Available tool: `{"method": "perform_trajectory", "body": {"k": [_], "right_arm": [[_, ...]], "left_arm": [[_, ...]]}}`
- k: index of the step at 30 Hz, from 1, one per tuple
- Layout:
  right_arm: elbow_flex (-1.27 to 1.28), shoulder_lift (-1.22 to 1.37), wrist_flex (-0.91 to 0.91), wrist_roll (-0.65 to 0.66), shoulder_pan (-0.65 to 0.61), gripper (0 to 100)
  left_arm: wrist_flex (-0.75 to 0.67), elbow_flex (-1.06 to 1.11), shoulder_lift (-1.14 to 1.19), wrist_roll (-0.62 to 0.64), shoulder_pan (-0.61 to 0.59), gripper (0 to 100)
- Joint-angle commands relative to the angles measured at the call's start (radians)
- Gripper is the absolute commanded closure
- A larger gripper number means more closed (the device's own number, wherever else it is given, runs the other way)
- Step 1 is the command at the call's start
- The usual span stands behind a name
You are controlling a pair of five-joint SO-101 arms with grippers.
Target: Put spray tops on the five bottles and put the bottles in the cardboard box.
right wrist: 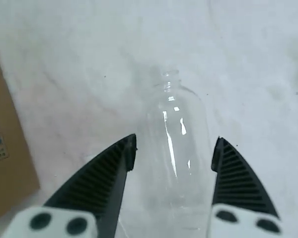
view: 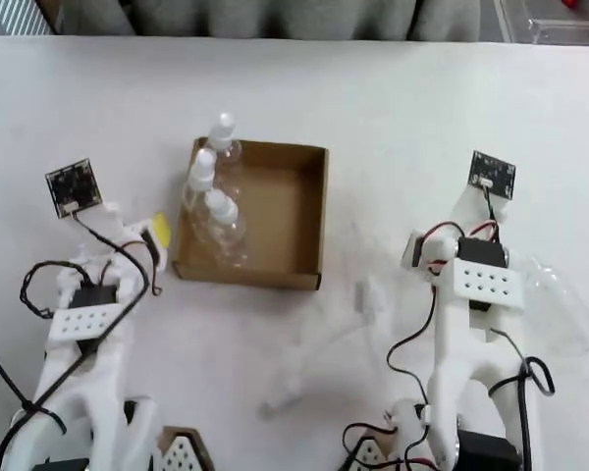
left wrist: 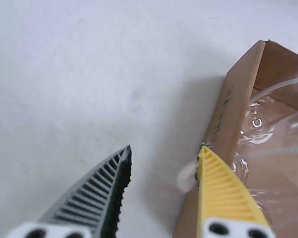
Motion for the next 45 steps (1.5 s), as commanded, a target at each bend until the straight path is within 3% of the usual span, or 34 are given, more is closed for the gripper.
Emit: {"method": "perform_trajectory", "body": {"k": [1,14,28,45], "right_arm": [[-0.04,-0.002,0.002,0.023,-0.018,78.6],[-0.031,0.002,0.007,0.058,-0.018,74.1],[-0.133,0.223,-0.005,0.117,-0.013,75.8],[-0.164,0.291,-0.013,0.15,-0.012,72.6]], "left_arm": [[-0.005,-0.034,-0.004,-0.002,0.001,79],[-0.005,-0.032,-0.004,-0.002,0.001,79],[-0.005,-0.032,-0.004,-0.002,0.001,79],[-0.005,-0.032,-0.004,-0.002,0.001,79]]}}
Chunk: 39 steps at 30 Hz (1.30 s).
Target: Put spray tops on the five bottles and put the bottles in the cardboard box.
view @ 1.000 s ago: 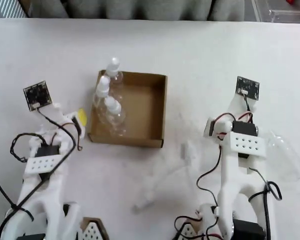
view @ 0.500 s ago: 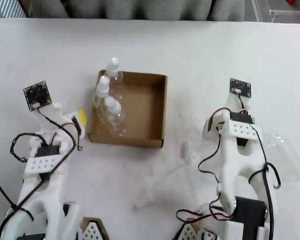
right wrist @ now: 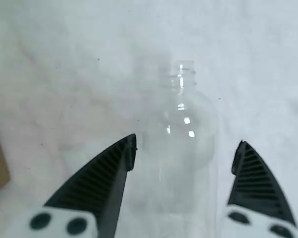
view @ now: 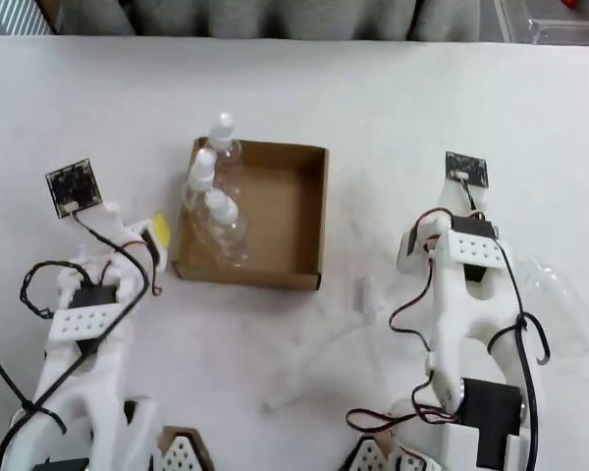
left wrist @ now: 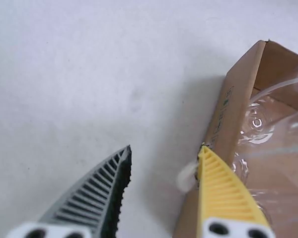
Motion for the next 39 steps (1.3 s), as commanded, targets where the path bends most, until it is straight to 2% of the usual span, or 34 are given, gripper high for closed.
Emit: {"method": "perform_trajectory", "body": {"k": [1,13,20,25,31,36,39], "right_arm": [[-0.057,0.033,-0.012,0.012,-0.001,72.6],[-0.163,0.182,-0.004,0.014,0.022,73.5],[-0.163,0.188,-0.004,0.012,0.027,82.2],[-0.163,0.185,-0.016,0.048,0.027,99.1],[-0.163,0.18,-0.012,0.066,0.088,98.2],[-0.163,0.18,-0.01,0.069,0.147,98.2],[-0.184,0.179,0.038,0.077,0.213,98.2]], "left_arm": [[-0.005,-0.032,-0.004,-0.002,0.001,79],[-0.003,-0.032,-0.004,-0.002,0.001,79],[-0.003,-0.032,-0.004,-0.002,0.001,79],[0.0,-0.032,-0.004,-0.002,0.001,79],[0.049,-0.041,-0.007,-0.002,-0.005,79],[0.212,-0.121,-0.018,0.002,0.002,79],[0.339,-0.167,-0.108,0.005,-0.005,79]]}}
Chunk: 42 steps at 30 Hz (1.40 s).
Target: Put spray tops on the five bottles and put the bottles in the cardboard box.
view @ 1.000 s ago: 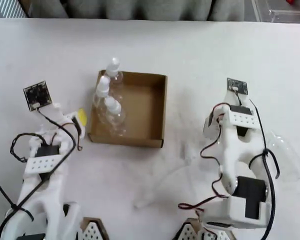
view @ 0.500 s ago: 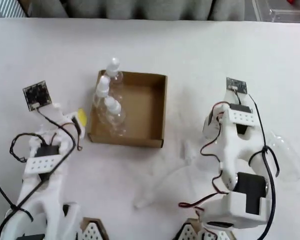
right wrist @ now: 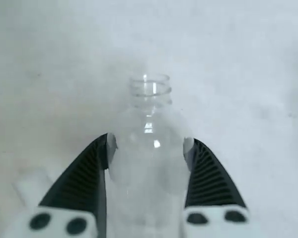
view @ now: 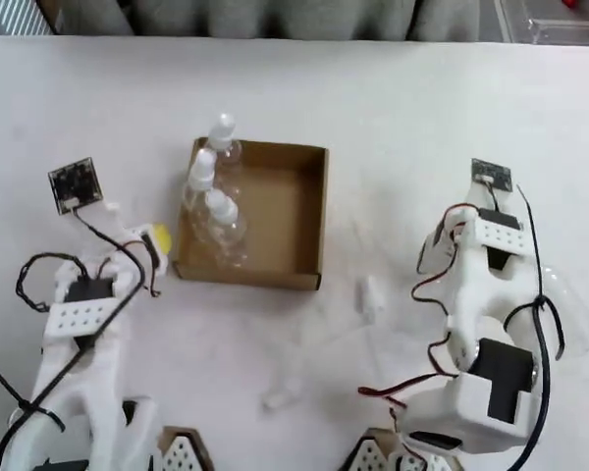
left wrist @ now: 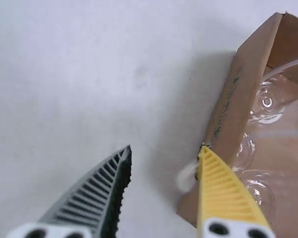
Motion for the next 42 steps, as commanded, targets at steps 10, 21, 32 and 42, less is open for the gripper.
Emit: {"method": "perform_trajectory", "body": {"k": [10,21,32,42], "right_arm": [[-0.163,-0.015,0.211,0.083,0.208,98.1],[-0.003,-0.035,-0.044,-0.012,0.243,98.2],[0.025,-0.033,-0.088,-0.012,0.259,98.2],[0.037,-0.033,-0.097,-0.009,0.251,98.2]], "left_arm": [[0.572,-0.126,-0.621,-0.068,0.191,79],[0.614,-0.31,-0.406,-0.063,0.638,79],[0.21,-0.336,0.162,0.107,0.872,66],[0.115,-0.474,0.424,0.227,1.024,69]]}}
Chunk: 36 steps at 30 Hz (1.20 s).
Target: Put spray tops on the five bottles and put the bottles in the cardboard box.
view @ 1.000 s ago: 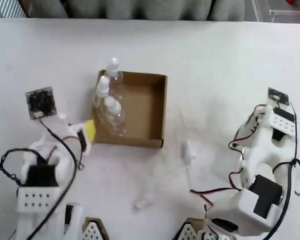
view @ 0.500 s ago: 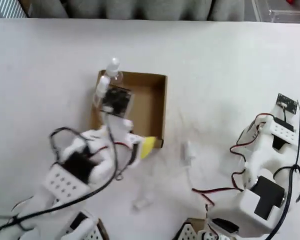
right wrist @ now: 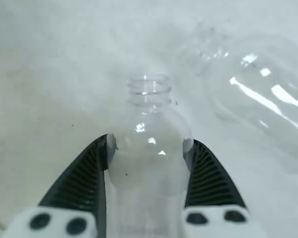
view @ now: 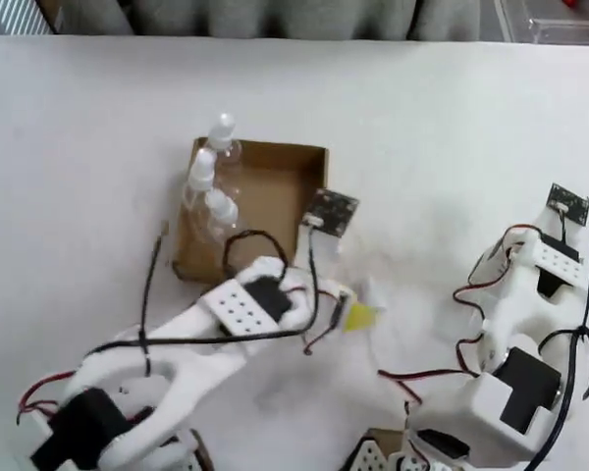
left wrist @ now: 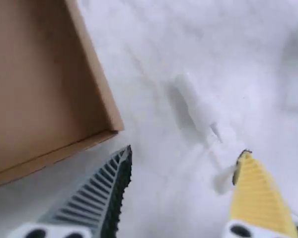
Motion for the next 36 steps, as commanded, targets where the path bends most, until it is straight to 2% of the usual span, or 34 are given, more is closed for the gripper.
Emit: {"method": "perform_trajectory", "body": {"k": [1,4,9,17,20,26,30,33,36], "right_arm": [[0.012,-0.031,-0.019,-0.003,-0.005,98.2],[0.015,-0.031,-0.019,0.0,-0.007,98.2],[0.018,-0.031,-0.019,0.002,-0.008,98.2],[0.017,-0.031,-0.019,0.002,-0.01,98.2],[0.017,-0.031,-0.019,0.002,-0.012,98.2],[0.018,-0.031,-0.019,0.002,-0.024,98.2],[0.02,-0.031,-0.019,0.002,-0.021,98.2],[0.02,-0.031,-0.019,0.002,-0.019,98.2],[0.02,-0.031,-0.019,0.002,-0.019,98.2]], "left_arm": [[-0.118,-0.13,0.11,0.095,0.073,69],[-0.138,-0.235,0.24,0.13,0.094,69],[-0.135,-0.368,0.441,0.16,0.021,68],[-0.133,-0.4,0.472,0.166,0.036,65],[-0.092,-0.431,0.501,0.166,0.039,65],[0.068,-0.64,0.668,0.17,0.036,65],[0.106,-0.726,0.737,0.215,0.03,65],[0.106,-0.73,0.745,0.215,0.03,75],[0.106,-0.735,0.745,0.213,0.03,97]]}}
